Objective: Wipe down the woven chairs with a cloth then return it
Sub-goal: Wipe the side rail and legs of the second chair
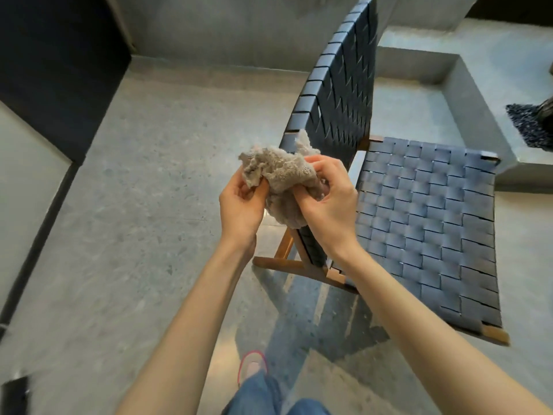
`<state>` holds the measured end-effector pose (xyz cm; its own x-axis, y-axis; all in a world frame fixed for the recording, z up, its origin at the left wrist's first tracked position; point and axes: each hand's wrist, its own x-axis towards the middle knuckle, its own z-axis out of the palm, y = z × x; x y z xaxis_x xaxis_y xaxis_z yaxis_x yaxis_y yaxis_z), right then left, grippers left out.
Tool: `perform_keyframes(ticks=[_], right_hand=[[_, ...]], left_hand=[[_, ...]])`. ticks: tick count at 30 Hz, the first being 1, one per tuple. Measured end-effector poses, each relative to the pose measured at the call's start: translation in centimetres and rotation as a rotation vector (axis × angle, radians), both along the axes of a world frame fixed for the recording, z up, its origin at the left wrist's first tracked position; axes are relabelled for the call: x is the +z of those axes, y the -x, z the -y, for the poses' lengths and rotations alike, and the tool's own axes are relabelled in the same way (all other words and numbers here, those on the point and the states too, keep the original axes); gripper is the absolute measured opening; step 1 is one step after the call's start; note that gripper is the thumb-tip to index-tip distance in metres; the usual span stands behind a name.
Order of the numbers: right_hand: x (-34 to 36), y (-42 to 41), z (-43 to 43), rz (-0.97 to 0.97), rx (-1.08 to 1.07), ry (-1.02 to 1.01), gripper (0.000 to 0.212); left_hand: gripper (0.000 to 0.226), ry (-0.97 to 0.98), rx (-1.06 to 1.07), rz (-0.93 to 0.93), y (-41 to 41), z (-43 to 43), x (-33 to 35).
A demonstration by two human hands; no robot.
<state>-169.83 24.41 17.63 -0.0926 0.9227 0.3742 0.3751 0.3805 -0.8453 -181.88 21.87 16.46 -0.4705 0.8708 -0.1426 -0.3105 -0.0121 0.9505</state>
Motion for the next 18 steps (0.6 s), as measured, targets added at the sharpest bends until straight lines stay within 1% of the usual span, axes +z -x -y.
perform_keyframes(ticks=[3, 7, 11, 14, 18], right_hand=[[-1.1, -0.5, 0.4, 0.053, -0.018, 0.060, 0.010], [-1.7, -0.7, 0.4, 0.057, -0.006, 0.101, 0.019], [-2.8, -1.2, 0.5, 0.039, -0.009, 0.130, 0.016], [-5.5, -2.3, 1.0, 0.059, -0.022, 0.186, 0.017], [-10.0, -4.2, 1.6, 0.095, -0.063, 0.248, 0.029]], left_hand=[[0.034, 0.070, -0.060, -0.068, -0.7, 0.5, -0.7], [0.023, 0.136, -0.073, -0.026, -1.6, 0.9, -2.6], [0.026, 0.129, -0.139, -0.093, -1.3, 0.9, -4.0], [0.023, 0.152, -0.222, -0.129, -1.7, 1.0, -6.4], [0.025, 0.192, -0.259, -0.073, -3.3, 1.5, -10.6]])
